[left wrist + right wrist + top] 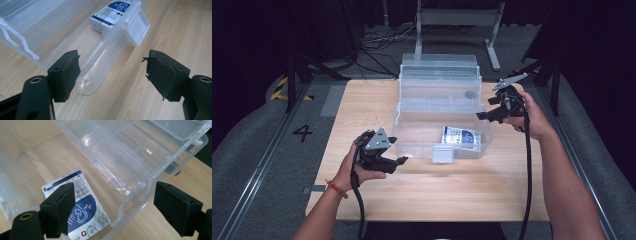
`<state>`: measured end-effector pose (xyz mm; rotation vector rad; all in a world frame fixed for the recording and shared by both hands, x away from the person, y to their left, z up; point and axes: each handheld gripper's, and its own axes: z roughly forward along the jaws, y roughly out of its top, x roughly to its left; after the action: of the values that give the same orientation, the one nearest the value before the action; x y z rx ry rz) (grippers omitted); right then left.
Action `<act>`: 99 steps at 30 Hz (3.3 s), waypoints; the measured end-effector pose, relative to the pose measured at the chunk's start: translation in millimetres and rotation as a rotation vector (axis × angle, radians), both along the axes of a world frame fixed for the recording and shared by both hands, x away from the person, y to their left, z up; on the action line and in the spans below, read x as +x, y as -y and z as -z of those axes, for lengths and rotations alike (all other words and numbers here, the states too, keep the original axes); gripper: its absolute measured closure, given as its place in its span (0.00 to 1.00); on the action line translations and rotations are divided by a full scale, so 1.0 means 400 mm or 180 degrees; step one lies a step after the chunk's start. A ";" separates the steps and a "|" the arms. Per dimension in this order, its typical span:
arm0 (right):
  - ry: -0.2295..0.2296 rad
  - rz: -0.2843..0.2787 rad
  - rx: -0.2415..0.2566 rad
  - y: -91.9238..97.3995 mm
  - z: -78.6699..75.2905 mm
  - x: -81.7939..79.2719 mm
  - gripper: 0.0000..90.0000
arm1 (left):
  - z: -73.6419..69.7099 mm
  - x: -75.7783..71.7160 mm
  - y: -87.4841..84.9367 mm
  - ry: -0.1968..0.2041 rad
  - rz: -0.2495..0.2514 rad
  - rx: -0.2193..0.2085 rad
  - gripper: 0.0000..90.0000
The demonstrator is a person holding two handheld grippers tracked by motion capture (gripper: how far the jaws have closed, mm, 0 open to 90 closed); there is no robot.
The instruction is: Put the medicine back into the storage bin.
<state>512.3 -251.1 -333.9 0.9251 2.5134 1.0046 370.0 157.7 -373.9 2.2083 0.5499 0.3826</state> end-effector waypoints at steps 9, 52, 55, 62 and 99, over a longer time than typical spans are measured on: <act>0.0129 -0.0237 -0.0067 -0.022 -0.027 0.026 0.26 | 0.008 0.046 0.017 -0.0112 0.0028 0.0096 0.34; 0.0319 -0.0621 -0.0650 -0.174 -0.093 0.221 0.63 | 0.065 0.153 0.073 -0.0521 0.0383 0.0428 0.74; 0.0425 -0.0476 -0.0617 -0.167 -0.097 0.221 0.56 | 0.066 0.160 0.074 -0.0496 0.0435 0.0458 0.80; 0.0215 -0.0490 -0.0706 -0.160 -0.067 0.243 0.55 | 0.071 0.167 0.082 -0.0476 0.0552 0.0544 0.84; 0.0319 -0.1100 -0.0944 -0.182 -0.055 0.200 0.93 | 0.088 0.098 0.065 -0.0434 0.0711 0.0467 0.85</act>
<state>592.2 -178.3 -311.8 0.3552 2.6907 0.7126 409.0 131.6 -409.2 2.4204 0.3503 0.1596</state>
